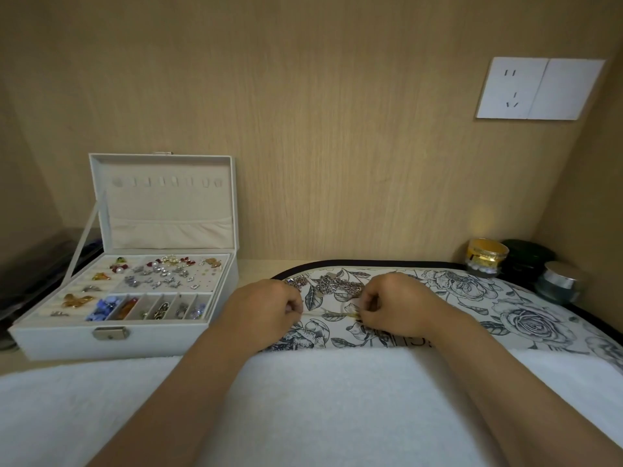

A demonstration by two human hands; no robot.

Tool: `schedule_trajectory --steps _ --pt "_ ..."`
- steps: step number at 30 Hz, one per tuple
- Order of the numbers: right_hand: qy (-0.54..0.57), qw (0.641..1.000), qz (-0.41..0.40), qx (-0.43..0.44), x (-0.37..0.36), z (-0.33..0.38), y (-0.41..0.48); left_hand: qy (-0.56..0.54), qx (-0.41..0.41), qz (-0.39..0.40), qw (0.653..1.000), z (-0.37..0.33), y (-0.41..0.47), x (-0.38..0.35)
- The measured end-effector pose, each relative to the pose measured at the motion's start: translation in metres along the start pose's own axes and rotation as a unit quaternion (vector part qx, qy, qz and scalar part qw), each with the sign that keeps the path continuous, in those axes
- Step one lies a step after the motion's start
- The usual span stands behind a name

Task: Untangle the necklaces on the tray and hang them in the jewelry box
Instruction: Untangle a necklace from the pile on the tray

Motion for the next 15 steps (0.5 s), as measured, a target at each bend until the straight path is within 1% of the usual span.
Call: schedule_trajectory --steps 5,8,11,13,15 --pt "-0.055 0.996 0.037 -0.056 0.013 -0.019 -0.004 -0.024 -0.013 0.013 1.0 -0.005 0.0 -0.001" --pt "-0.079 0.993 0.042 -0.074 0.017 -0.023 -0.005 -0.058 0.005 0.025 0.998 -0.008 0.0 -0.003" --pt "-0.099 0.99 0.048 -0.093 0.019 -0.023 -0.006 -0.063 0.019 0.029 0.997 -0.009 -0.001 -0.005" --pt "-0.102 0.989 0.055 -0.096 0.018 -0.025 -0.006 -0.066 0.018 0.031 0.997 -0.009 0.0 -0.003" --pt "-0.078 0.992 0.055 -0.082 0.016 -0.026 -0.006 -0.061 0.011 0.043 0.997 -0.009 -0.001 0.0"
Point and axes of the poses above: each hand's wrist, its own y-axis towards the middle knuckle, its own x-axis out of the back of the hand, z = x × y, the point moved 3 cm from there along y, towards the middle knuckle, and after that the axes turned 12 degrees about -z, right-handed, at the moved point
